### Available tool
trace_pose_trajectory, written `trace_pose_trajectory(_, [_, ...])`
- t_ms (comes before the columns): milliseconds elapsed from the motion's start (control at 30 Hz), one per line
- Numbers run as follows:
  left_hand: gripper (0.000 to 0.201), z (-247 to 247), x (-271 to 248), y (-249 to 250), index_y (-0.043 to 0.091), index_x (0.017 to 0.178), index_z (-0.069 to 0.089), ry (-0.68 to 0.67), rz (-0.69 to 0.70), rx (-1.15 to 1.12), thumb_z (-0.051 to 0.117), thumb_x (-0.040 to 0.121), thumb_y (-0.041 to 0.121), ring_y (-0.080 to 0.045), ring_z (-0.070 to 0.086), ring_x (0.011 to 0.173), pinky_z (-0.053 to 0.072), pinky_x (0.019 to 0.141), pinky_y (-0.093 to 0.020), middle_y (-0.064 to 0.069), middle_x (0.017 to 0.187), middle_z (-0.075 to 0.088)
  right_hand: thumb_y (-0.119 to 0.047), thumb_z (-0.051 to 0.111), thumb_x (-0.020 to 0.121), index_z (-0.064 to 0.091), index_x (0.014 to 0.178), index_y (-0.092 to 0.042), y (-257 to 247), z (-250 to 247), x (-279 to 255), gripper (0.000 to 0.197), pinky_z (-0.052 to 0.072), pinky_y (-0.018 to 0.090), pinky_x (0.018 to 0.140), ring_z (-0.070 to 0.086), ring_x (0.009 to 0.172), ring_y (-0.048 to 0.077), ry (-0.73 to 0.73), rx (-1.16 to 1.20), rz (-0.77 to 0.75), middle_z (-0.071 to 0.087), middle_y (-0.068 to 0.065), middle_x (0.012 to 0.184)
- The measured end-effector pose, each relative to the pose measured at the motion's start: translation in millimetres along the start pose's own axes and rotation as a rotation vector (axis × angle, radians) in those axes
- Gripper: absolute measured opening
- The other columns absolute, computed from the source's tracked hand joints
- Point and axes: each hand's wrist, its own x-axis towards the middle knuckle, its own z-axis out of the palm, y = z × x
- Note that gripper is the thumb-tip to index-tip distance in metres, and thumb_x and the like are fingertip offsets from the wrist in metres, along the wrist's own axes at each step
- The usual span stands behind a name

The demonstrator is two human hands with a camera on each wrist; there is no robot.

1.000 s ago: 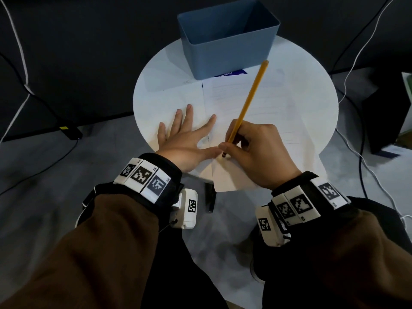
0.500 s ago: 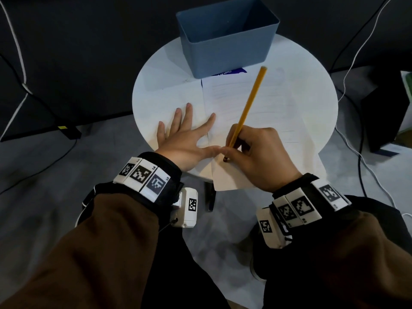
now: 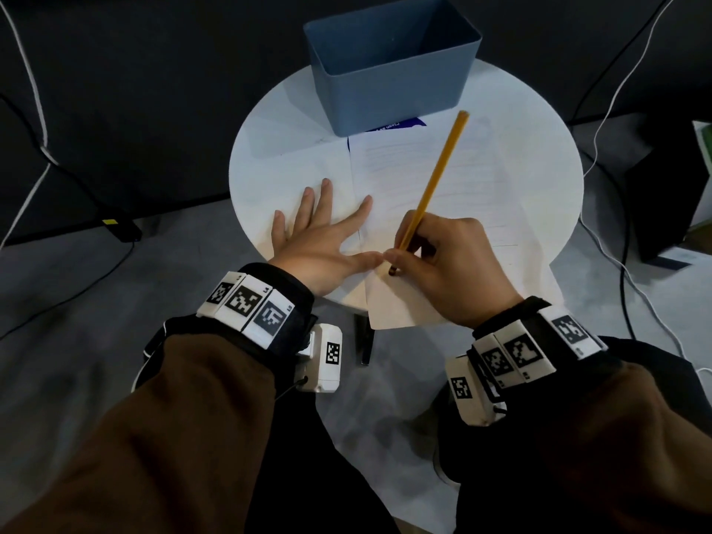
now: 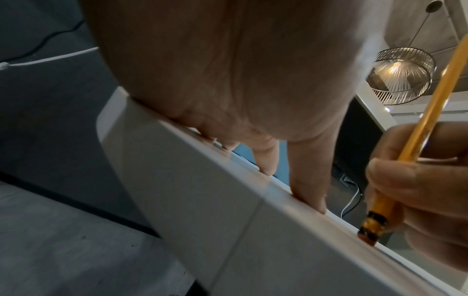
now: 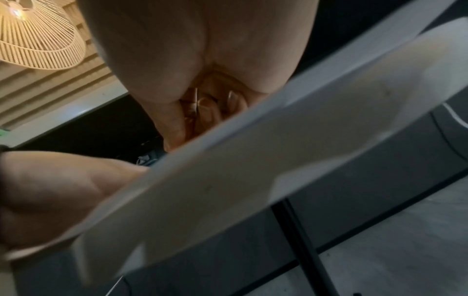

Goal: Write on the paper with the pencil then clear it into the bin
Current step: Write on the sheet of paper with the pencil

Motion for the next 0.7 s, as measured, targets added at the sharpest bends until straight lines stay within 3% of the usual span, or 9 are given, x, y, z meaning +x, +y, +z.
trace_pose_trajectory(167, [0.078,-1,-2,1,0.063,0.147,-0.005,-0.005,-0.006,-0.028,0.046,0.089,0.073,-0.01,-0.035,0.144,-0.018,0.119,-0.049,0.013,0.158,-0.035,-0.023,0.075,0.091,0.063,0.082,-0.019,16,-16,3,0.015,0.042,0.022,0.06,0.057,0.062,0.001,0.08,-0.065,0.086,0.06,-0.021,0.064])
trace_pose_trajectory(333, [0.079,-1,-1,0,0.062,0.148,-0.007,-0.006,-0.002,-0.011,0.044,0.089,0.074,-0.011,-0.035,0.144,-0.017,0.119,-0.05,0.011,0.158,-0.035,-0.023,0.074,0.091,0.062,0.08,-0.022,5,-8,3,0.016,0.04,0.015,0.061,0.057,0.064,-0.001,0.073,-0.044,0.04,0.06,-0.021,0.064])
trace_pose_trajectory(467, [0.078,-1,-2,0,0.063,0.148,-0.005,-0.005,-0.006,-0.02,0.045,0.089,0.074,-0.01,-0.035,0.144,-0.017,0.119,-0.049,0.012,0.158,-0.035,-0.025,0.074,0.091,0.062,0.082,-0.022,9,-8,3,0.015,0.044,0.022,0.061,0.057,0.062,0.001,0.051,-0.077,0.057,0.064,-0.018,0.067])
trace_pose_trajectory(600, [0.078,0,-4,-1,0.064,0.148,-0.001,0.012,0.005,-0.057,0.047,0.088,0.073,-0.008,-0.035,0.144,-0.018,0.118,-0.048,0.013,0.159,-0.033,-0.019,0.075,0.091,0.064,0.08,-0.017,22,-26,1,0.015,0.041,0.012,0.06,0.059,0.064,-0.001,0.138,-0.101,0.127,0.059,-0.02,0.063])
trace_pose_trajectory(700, [0.078,0,-4,-2,0.064,0.148,0.0,0.025,0.015,-0.069,0.048,0.088,0.073,-0.007,-0.035,0.144,-0.019,0.118,-0.048,0.013,0.159,-0.033,-0.019,0.075,0.09,0.065,0.079,-0.017,19,-25,1,0.015,0.041,0.01,0.06,0.059,0.066,0.003,0.173,-0.076,0.123,0.06,-0.019,0.065])
